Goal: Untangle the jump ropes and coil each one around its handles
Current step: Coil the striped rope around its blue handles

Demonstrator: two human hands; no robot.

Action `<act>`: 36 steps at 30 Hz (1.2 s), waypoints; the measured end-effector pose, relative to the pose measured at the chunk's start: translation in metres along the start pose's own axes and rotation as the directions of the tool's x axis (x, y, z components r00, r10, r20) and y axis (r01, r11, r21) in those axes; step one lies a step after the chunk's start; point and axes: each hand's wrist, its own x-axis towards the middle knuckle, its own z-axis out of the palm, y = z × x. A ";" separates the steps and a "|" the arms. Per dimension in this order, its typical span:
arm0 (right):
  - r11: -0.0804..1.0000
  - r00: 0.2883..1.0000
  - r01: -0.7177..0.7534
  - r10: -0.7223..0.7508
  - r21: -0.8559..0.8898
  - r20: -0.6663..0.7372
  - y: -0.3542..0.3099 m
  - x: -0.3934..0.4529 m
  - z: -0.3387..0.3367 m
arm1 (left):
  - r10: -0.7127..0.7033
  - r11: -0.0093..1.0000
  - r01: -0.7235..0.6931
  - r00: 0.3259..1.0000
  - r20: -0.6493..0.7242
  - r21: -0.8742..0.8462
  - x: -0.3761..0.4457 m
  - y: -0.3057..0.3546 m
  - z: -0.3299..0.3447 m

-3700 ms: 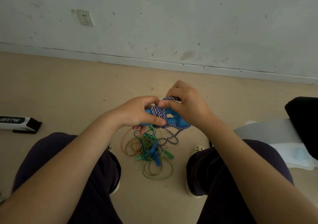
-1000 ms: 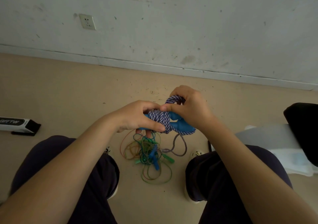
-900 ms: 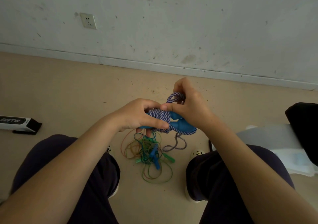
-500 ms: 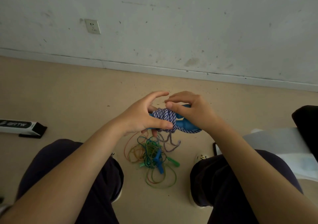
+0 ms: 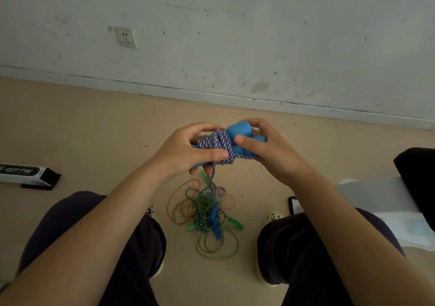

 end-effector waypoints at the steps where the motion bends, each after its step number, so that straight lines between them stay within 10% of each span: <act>1: 0.997 1.000 -0.001 0.002 0.077 -0.009 0.002 0.002 0.000 | 0.005 0.999 -0.006 0.999 -0.040 -0.041 0.001 0.000 0.001; 13: 0.986 0.947 0.161 -0.168 0.047 0.273 0.002 -0.007 0.025 | 0.033 0.984 -0.001 0.983 0.179 -0.177 -0.001 -0.001 0.001; 23: 0.966 0.987 -0.019 0.060 -0.259 0.151 0.001 -0.003 0.023 | 0.055 0.998 -0.060 0.981 -0.187 -0.024 0.006 -0.008 -0.003; 36: 0.807 0.995 0.054 0.008 -0.588 0.104 -0.006 -0.001 0.032 | 0.004 0.993 -0.056 0.902 -0.431 -0.107 0.016 -0.015 0.001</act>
